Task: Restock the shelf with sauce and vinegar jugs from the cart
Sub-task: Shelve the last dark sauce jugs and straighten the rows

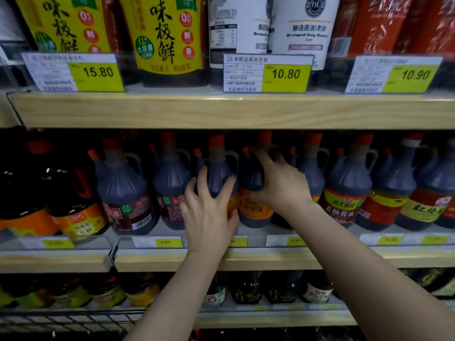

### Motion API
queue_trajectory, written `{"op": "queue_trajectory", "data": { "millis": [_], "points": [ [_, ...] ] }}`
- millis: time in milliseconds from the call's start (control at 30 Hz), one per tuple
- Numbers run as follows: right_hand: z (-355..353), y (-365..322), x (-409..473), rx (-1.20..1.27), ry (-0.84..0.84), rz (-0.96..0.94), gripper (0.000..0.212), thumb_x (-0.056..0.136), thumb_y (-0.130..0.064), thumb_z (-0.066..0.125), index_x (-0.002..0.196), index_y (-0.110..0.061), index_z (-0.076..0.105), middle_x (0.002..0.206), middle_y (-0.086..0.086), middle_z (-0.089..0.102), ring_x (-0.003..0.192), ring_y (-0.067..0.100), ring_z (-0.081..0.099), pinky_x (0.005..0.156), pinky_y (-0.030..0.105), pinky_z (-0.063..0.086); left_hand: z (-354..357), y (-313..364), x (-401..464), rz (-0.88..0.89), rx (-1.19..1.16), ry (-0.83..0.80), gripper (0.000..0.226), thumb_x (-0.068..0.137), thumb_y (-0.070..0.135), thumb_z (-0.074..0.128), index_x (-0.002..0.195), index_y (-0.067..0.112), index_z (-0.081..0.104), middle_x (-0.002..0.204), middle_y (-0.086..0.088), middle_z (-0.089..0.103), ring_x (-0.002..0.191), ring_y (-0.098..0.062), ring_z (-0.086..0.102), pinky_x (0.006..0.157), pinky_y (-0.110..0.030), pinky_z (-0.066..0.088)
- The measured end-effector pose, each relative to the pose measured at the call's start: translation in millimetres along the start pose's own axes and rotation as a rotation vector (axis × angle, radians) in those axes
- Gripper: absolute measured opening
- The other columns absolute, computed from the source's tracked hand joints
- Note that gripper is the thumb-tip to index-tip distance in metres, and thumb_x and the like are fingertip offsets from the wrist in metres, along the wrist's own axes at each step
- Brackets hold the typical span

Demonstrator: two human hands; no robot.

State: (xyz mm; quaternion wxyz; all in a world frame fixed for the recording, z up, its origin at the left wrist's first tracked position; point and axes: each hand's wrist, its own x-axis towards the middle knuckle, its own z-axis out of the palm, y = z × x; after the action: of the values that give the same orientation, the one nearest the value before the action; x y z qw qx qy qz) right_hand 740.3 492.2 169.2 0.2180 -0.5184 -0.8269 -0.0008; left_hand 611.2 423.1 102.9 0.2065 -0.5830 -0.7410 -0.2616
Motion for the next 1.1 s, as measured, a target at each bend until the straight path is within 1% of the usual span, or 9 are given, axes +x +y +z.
{"op": "queue_trajectory", "data": {
  "millis": [167,300,433,533,633,767,900,1000,1100],
  "points": [
    [-3,-1,-5,-0.042,0.004,-0.038,0.095,0.063,-0.042,0.074,0.141,-0.038,0.020,0.130,0.007,0.042,0.098,0.038,0.058,0.064,0.037,0.044,3,0,7,-0.030,0.046,0.009,0.079,0.059,0.040,0.078,0.128,0.033,0.039,0.136,-0.019,0.034,0.104,-0.040,0.045,0.071,-0.047,0.048],
    [-3,-1,-8,-0.055,0.017,-0.053,0.092,0.065,-0.043,0.073,0.141,-0.037,0.021,0.131,0.007,0.040,0.095,0.038,0.059,0.062,0.035,0.041,5,-3,8,-0.013,0.042,0.033,0.078,0.060,0.040,0.077,0.128,0.032,0.039,0.136,-0.019,0.031,0.103,-0.039,0.042,0.071,-0.047,0.047],
    [-1,-3,-11,-0.046,0.019,-0.037,0.093,0.068,-0.043,0.073,0.142,-0.037,0.017,0.132,0.009,0.037,0.096,0.038,0.059,0.062,0.034,0.039,6,-4,8,-0.003,0.048,0.036,0.078,0.062,0.039,0.077,0.129,0.032,0.039,0.137,-0.019,0.030,0.106,-0.039,0.041,0.073,-0.048,0.046],
    [-2,-4,-21,0.040,0.033,-0.067,0.092,0.069,-0.043,0.073,0.142,-0.040,0.016,0.134,0.009,0.035,0.098,0.040,0.058,0.065,0.038,0.048,4,-4,4,-0.002,0.022,0.056,0.077,0.064,0.039,0.077,0.131,0.030,0.040,0.140,-0.019,0.030,0.115,-0.042,0.040,0.078,-0.050,0.042],
    [-13,10,-40,0.142,0.165,-0.086,0.080,0.070,-0.043,0.073,0.136,-0.039,0.029,0.133,0.004,0.040,0.098,0.038,0.060,0.068,0.044,0.055,-2,5,-2,0.103,-0.066,0.149,0.071,0.071,0.039,0.072,0.133,0.029,0.041,0.144,-0.017,0.027,0.126,-0.038,0.032,0.087,-0.050,0.035],
    [-27,55,-54,0.117,0.270,0.061,0.071,0.069,-0.040,0.076,0.128,-0.026,0.041,0.122,0.005,0.046,0.095,0.039,0.061,0.063,0.044,0.053,4,35,6,0.331,-0.174,0.164,0.070,0.073,0.035,0.073,0.134,0.026,0.042,0.143,-0.012,0.027,0.127,-0.034,0.031,0.093,-0.050,0.041],
    [-21,69,-39,0.008,0.138,0.062,0.082,0.071,-0.048,0.071,0.139,-0.033,0.028,0.134,0.006,0.040,0.100,0.041,0.059,0.068,0.044,0.051,19,56,9,0.283,-0.135,0.102,0.071,0.072,0.039,0.072,0.135,0.025,0.044,0.144,-0.011,0.028,0.131,-0.036,0.027,0.097,-0.050,0.041],
    [-14,66,-28,-0.087,0.082,0.080,0.086,0.074,-0.049,0.066,0.143,-0.038,0.015,0.136,0.010,0.038,0.097,0.042,0.060,0.067,0.042,0.048,28,60,5,0.248,-0.096,0.111,0.067,0.076,0.036,0.070,0.135,0.022,0.043,0.145,-0.013,0.027,0.132,-0.035,0.027,0.093,-0.048,0.044],
    [-15,67,-25,-0.076,0.105,0.092,0.085,0.073,-0.045,0.069,0.142,-0.037,0.019,0.127,0.011,0.043,0.095,0.041,0.060,0.065,0.040,0.047,33,60,5,0.254,-0.100,0.117,0.068,0.074,0.031,0.071,0.135,0.021,0.042,0.145,-0.014,0.025,0.128,-0.033,0.030,0.088,-0.045,0.047]
  ]
}}
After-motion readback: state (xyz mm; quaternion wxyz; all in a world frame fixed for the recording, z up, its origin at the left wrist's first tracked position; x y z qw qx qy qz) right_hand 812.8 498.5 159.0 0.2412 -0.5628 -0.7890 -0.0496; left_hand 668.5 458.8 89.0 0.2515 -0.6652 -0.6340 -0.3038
